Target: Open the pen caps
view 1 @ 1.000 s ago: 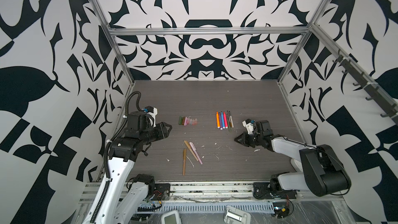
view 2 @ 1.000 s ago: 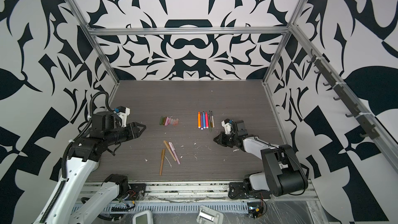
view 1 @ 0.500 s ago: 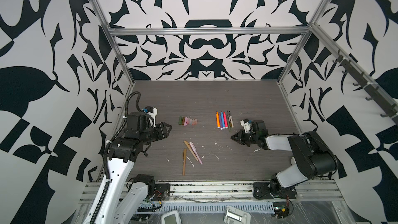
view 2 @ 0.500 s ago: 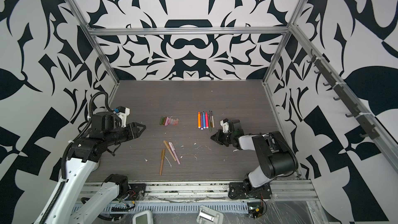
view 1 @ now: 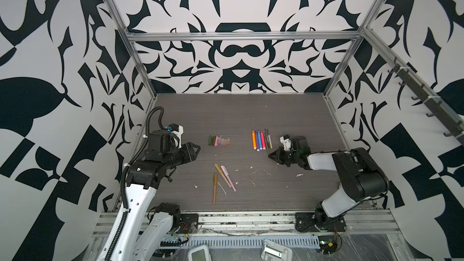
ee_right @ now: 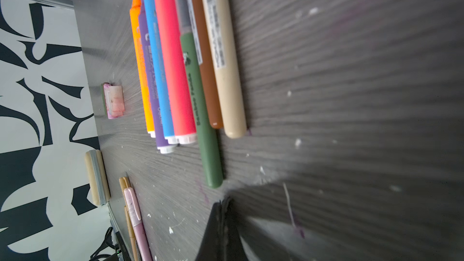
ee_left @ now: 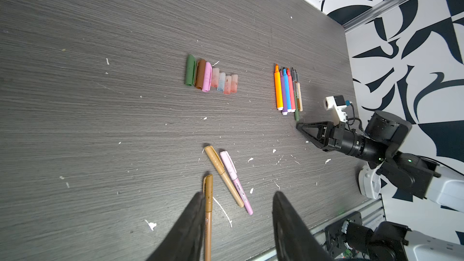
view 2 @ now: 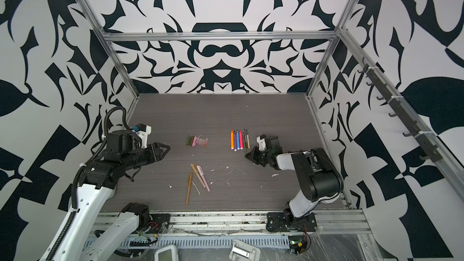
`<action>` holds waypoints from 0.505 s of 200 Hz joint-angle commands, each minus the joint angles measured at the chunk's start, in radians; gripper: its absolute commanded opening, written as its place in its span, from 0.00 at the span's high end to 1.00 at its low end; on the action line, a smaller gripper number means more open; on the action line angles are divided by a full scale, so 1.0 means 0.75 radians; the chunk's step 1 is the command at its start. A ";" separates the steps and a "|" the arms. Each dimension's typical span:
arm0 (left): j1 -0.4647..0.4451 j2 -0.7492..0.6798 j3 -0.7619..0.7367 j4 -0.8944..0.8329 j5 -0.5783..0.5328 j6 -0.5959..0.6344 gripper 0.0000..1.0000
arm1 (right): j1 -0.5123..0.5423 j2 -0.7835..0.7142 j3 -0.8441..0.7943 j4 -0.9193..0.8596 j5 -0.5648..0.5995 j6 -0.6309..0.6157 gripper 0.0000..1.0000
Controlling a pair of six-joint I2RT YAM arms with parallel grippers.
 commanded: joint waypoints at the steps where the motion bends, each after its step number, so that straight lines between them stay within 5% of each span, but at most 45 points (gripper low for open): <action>1: 0.000 -0.009 -0.015 -0.011 0.004 -0.002 0.53 | 0.004 0.016 0.029 -0.013 0.038 0.014 1.00; 101: 0.000 -0.011 -0.014 -0.011 0.004 -0.002 0.53 | 0.005 0.065 0.086 -0.025 0.044 0.009 1.00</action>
